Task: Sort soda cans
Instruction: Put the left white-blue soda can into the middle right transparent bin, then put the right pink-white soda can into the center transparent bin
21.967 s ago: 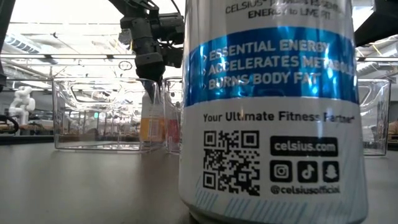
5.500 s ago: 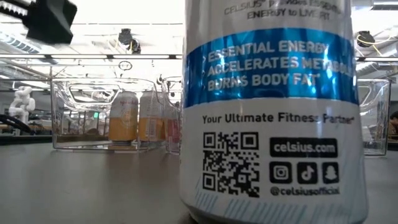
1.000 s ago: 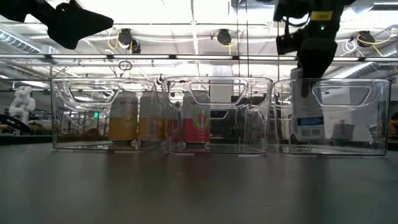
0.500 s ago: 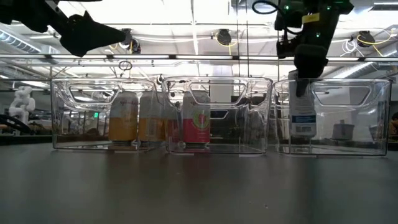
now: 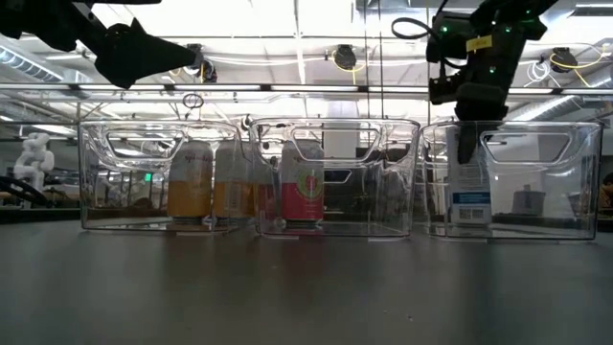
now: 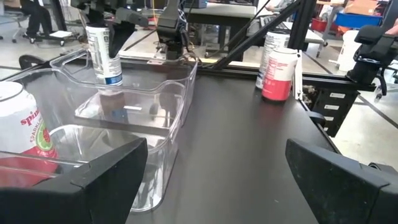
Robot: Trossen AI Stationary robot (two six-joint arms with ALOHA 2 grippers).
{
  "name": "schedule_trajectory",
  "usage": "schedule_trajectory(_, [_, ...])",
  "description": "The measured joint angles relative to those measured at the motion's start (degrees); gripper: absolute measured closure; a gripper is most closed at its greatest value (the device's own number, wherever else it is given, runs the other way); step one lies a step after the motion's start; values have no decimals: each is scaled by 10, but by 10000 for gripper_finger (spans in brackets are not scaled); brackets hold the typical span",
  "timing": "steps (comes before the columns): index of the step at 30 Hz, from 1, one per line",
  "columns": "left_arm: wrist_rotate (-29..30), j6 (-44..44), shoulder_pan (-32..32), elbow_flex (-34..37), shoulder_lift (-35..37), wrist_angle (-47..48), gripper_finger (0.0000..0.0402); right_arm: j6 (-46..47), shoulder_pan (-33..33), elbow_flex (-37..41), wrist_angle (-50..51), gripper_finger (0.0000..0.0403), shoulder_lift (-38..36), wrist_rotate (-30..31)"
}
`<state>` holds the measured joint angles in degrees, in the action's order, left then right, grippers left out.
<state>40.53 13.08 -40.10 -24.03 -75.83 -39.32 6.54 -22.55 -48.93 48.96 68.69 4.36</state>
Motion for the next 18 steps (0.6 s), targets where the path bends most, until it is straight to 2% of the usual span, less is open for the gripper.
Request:
schedule_trajectory(9, [-2,0,0,0,0,0,11,1,0,3,5,95,-14,1])
schedule_trajectory(18, [-2,1,0,0,0,7,11,2,0,2,5,84,-51,1])
